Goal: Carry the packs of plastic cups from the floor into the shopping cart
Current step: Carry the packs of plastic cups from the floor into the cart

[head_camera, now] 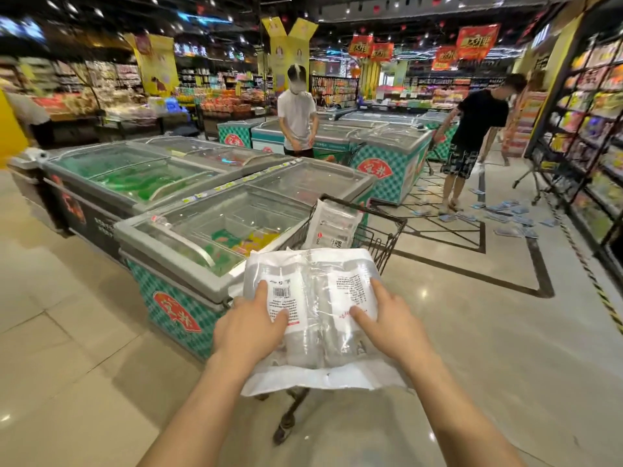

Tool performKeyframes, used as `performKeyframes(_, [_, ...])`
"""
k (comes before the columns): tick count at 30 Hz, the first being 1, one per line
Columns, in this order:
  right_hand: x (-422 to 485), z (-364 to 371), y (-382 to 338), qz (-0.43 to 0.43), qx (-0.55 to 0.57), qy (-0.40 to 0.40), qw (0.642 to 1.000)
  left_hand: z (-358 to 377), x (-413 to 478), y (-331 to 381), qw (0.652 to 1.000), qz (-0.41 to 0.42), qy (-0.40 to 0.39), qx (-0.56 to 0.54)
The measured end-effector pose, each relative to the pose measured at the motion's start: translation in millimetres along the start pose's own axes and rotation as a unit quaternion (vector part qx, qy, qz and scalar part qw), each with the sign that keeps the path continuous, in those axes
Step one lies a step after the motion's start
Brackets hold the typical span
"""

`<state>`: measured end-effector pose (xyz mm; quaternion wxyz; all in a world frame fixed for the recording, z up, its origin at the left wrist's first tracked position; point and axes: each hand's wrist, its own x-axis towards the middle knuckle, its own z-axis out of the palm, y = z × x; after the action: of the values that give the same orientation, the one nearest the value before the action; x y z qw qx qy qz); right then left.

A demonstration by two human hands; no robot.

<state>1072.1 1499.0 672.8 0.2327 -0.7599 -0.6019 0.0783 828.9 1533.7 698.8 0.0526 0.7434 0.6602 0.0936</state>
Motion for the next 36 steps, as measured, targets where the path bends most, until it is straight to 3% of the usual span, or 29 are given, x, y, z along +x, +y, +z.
performKeyframes(10, [248, 32, 16, -0.018, -0.005, -0.007, 1.000, 37, 250, 39, 0.999, -0.029, 0.011, -0.018])
performKeyframes(18, [410, 55, 32, -0.033, -0.016, -0.047, 0.998, 61, 393, 59, 0.998, -0.050, 0.030, -0.025])
performKeyframes(23, [506, 99, 64, -0.114, 0.007, -0.077, 0.990, 105, 461, 69, 0.993, -0.112, 0.020, -0.041])
performKeyframes(29, [637, 127, 111, -0.182, 0.066, -0.121, 0.974, 188, 555, 101, 0.971, -0.185, -0.002, -0.153])
performKeyframes(36, [744, 137, 130, -0.238, 0.009, -0.146, 0.960, 255, 636, 133, 0.922, -0.217, -0.001, -0.321])
